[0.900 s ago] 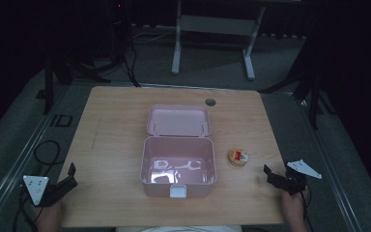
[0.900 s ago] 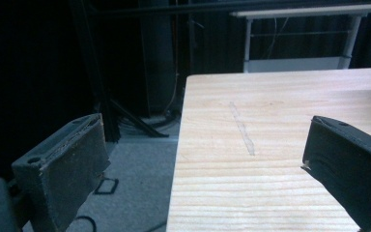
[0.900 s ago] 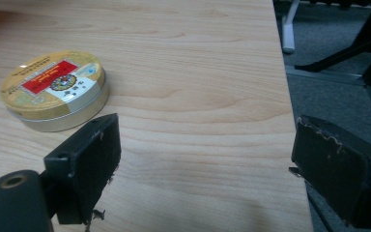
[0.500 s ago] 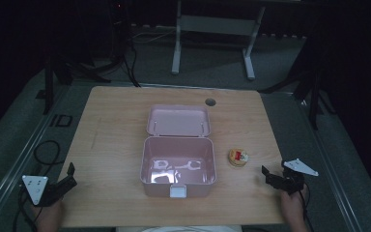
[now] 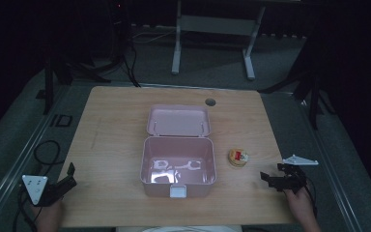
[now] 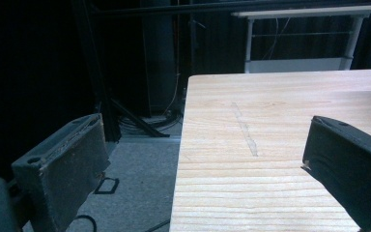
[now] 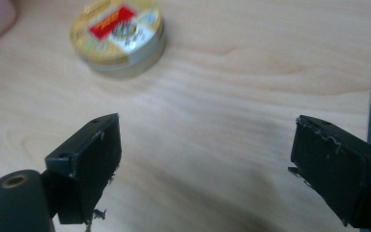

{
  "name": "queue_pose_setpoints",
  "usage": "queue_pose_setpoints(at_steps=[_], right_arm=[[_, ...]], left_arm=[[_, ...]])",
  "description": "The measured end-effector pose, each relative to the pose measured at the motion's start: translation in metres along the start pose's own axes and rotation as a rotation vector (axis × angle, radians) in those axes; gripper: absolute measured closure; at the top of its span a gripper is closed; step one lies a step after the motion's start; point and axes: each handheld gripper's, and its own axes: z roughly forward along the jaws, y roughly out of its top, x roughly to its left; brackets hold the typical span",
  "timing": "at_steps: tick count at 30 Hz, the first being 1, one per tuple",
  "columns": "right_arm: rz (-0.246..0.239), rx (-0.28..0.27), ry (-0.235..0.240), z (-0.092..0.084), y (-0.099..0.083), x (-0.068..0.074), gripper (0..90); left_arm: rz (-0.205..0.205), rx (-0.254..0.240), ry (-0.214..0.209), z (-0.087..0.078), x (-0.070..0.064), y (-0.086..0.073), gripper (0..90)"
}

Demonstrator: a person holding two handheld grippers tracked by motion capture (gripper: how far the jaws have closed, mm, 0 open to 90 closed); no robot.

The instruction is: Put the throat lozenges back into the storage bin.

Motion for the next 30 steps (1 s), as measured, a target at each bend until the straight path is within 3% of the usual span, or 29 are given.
queue_pose_setpoints(at_steps=[3, 6, 7, 10, 15, 27, 30], right_arm=[[-0.041, 0.072, 0.019, -0.001, 0.004, 0.001, 10.5], [-0.104, 0.157, 0.007, -0.002, 0.007, 0.005, 10.5], [-0.104, 0.157, 0.007, -0.002, 0.007, 0.005, 10.5], [-0.171, 0.239, 0.019, -0.004, 0.012, 0.008, 10.6], [-0.220, 0.320, 0.044, -0.007, 0.018, 0.011, 10.6], [-0.371, 0.629, 0.079, -0.007, 0.034, 0.028, 10.6], [-0.394, 0.730, 0.090, -0.007, 0.038, 0.032, 11.7]], left_arm=[[-0.002, 0.000, -0.002, 0.000, 0.000, 0.000, 2.5], [-0.003, 0.000, -0.005, 0.000, 0.000, 0.000, 2.4], [-0.003, 0.000, -0.005, 0.000, 0.000, 0.000, 2.5], [-0.001, 0.001, -0.010, 0.000, 0.000, 0.000, 2.5], [0.004, 0.000, -0.013, 0.000, -0.001, 0.000, 2.4], [-0.003, 0.003, -0.016, 0.000, 0.001, 0.000, 2.4], [-0.003, 0.003, -0.017, 0.000, 0.000, 0.000, 2.5]])
